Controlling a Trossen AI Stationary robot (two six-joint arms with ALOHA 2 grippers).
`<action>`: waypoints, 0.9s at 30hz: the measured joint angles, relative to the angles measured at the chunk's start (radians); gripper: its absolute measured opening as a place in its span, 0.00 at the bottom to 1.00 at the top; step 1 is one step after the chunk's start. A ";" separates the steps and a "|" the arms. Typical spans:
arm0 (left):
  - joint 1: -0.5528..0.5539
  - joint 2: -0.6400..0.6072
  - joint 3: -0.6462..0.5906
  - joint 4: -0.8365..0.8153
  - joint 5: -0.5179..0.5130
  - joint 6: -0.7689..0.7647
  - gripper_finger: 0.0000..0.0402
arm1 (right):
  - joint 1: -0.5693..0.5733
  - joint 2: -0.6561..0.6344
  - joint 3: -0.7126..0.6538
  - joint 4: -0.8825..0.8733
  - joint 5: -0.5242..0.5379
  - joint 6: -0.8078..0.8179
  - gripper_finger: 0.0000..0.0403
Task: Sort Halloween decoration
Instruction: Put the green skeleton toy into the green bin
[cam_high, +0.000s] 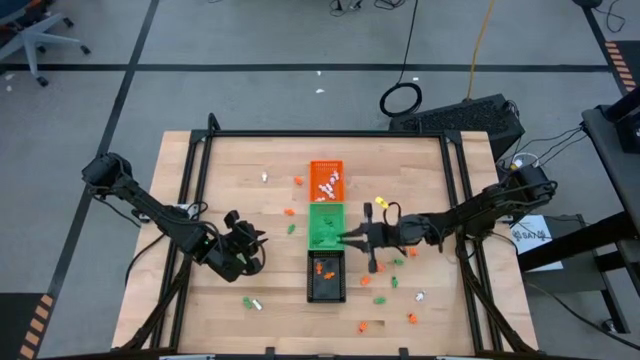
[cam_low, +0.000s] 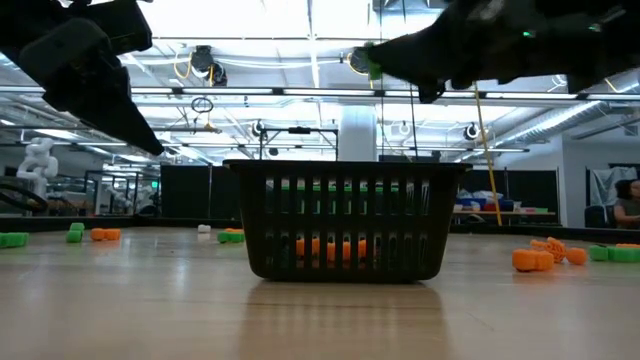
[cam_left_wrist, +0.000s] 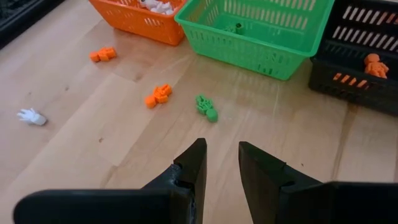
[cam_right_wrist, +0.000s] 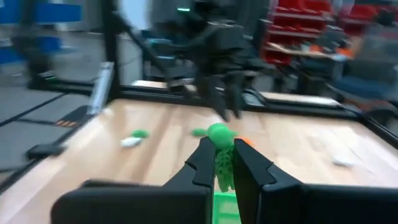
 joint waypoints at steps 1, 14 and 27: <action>0.000 0.000 0.000 0.000 -0.001 0.000 0.23 | -0.008 0.006 0.017 -0.023 0.015 0.015 0.04; 0.000 0.000 0.000 0.016 -0.001 -0.001 0.23 | -0.110 0.193 0.267 -0.365 0.036 0.174 0.04; 0.000 0.000 -0.010 0.018 0.002 -0.004 0.23 | -0.127 0.307 0.446 -0.673 0.060 0.230 0.05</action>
